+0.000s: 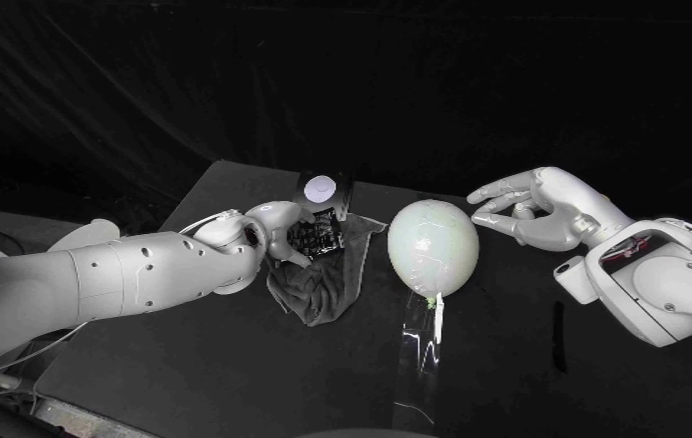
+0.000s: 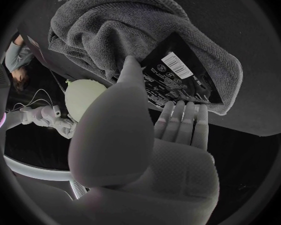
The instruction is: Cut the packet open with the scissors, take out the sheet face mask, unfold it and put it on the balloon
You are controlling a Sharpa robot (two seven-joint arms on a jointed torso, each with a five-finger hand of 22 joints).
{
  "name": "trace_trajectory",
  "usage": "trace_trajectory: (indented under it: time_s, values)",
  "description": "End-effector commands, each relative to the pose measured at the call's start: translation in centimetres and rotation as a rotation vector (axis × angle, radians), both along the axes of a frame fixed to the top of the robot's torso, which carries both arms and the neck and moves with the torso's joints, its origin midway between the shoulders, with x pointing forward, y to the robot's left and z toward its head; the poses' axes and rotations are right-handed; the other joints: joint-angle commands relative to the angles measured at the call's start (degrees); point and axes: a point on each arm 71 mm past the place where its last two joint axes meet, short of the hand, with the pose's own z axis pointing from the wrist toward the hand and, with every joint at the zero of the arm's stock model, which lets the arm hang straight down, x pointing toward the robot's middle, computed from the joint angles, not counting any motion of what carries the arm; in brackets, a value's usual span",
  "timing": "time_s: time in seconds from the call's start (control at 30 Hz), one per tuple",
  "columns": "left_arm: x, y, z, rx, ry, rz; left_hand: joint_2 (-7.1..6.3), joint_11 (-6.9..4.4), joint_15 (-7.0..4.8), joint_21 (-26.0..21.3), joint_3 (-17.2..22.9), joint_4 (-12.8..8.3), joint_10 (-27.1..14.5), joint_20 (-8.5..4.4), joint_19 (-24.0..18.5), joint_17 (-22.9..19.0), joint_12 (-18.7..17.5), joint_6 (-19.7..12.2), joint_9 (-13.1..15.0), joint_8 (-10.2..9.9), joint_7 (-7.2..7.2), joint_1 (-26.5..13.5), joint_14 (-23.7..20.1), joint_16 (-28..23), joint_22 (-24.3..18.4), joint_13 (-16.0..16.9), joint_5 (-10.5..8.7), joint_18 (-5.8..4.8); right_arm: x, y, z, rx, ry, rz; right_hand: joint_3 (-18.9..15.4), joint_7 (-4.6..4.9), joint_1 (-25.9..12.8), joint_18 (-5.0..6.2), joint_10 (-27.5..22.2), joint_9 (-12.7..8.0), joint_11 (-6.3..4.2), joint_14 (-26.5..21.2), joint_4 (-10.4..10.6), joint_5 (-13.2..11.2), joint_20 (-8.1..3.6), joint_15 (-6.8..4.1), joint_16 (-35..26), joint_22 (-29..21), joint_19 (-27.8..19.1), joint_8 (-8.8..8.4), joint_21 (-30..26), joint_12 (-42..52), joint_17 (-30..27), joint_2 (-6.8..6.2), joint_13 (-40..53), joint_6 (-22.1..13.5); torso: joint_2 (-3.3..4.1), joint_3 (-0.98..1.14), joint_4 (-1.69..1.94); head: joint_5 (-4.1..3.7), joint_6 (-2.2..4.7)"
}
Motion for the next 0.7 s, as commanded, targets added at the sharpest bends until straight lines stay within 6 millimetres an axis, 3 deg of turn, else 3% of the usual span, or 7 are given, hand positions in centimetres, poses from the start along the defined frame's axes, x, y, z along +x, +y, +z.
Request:
trace_trajectory:
  time_s: [0.03, 0.57, 0.7]
  values:
    - [-0.58, 0.35, -1.74, 0.052, 0.103, 0.028, 5.72, 0.06, 0.03, 0.62, 8.34, -2.09, 1.84, 0.03, 1.21, 0.59, -0.05, 0.52, 0.08, 0.30, 3.17, 4.69, 1.88, 0.52, 0.18, 0.10, 0.19, 1.14, -0.15, 0.16, -0.01, -0.002, 0.004, 0.015, 0.30, 0.31, -0.52, 0.70, -0.02, 0.01, -0.34, 1.28, 0.05, 0.34, 0.14, 0.34, 0.27, 0.11, -0.29, -0.27, 0.31, -0.15, 0.13, 0.20, 0.09, 0.21, 0.02, -0.01, 0.00, -0.02, -0.10]
    - [-0.50, 0.55, -1.90, 0.065, 0.119, 0.040, 8.20, -0.24, -0.22, 1.09, 12.33, -2.44, 6.68, -0.13, 3.01, 1.22, -0.34, 3.48, 0.81, 1.26, 2.87, 6.97, 5.96, 1.13, 0.05, 0.29, 0.14, 1.18, -0.39, 0.19, 0.06, 0.002, 0.004, 0.019, 0.47, 0.28, -0.51, 0.70, 0.04, 0.02, -0.37, 1.28, 0.02, 0.49, 0.13, 0.32, 0.39, 0.22, -0.34, -0.24, 0.39, -0.15, 0.22, 0.17, 0.09, 0.27, 0.01, 0.00, -0.01, -0.09, -0.56]
    - [-0.50, 0.52, -1.96, 0.067, 0.125, 0.037, 9.63, -1.53, -1.02, 1.64, 14.14, -2.67, 10.89, -0.57, 4.86, 1.76, 0.17, 9.61, 2.42, 3.29, 1.32, 8.15, 9.09, 2.00, 0.16, 0.52, 0.13, 1.35, -0.44, 0.15, 0.08, 0.002, 0.004, 0.019, 0.65, 0.26, -0.50, 0.69, 0.10, 0.03, -0.39, 1.28, 0.00, 0.62, 0.12, 0.30, 0.52, 0.39, -0.34, -0.22, 0.54, -0.15, 0.35, 0.14, 0.10, 0.32, 0.02, -0.01, -0.01, -0.12, -0.62]
